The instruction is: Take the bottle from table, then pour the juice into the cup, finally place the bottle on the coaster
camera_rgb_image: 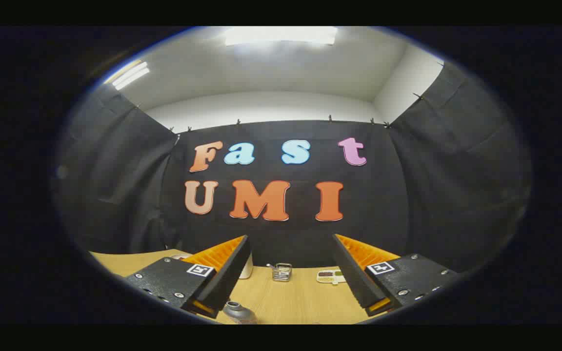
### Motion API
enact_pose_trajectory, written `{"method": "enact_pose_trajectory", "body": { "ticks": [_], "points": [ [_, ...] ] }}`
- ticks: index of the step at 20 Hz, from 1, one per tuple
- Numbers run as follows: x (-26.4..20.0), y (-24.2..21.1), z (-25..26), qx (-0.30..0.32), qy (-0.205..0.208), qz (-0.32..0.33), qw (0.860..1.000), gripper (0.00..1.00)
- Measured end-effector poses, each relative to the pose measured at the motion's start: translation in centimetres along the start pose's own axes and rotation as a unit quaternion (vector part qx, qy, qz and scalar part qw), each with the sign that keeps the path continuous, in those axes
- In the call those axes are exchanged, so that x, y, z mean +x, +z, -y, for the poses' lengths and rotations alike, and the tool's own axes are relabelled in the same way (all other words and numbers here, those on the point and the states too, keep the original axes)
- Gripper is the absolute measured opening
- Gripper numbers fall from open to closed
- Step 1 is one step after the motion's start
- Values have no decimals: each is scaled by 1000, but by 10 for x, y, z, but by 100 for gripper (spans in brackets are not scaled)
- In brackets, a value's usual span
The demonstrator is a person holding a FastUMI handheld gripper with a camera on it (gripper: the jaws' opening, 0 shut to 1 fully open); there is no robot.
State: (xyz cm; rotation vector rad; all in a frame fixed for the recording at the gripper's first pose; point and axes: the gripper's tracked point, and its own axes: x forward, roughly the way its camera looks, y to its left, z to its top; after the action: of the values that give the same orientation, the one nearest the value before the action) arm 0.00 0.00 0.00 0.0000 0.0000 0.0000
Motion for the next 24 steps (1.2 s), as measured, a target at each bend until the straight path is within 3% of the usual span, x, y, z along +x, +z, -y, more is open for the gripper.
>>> {"method": "enact_pose_trajectory", "body": {
  "ticks": [6, 13, 24],
  "points": [
    [1, -1, 14, -25, -25, 2, 999, 98],
    [1, 10, 10, -10, -19, 12, 1000, 98],
    [2, 13, -22, -34, 23, 23, 999, 98]
  ]
}}
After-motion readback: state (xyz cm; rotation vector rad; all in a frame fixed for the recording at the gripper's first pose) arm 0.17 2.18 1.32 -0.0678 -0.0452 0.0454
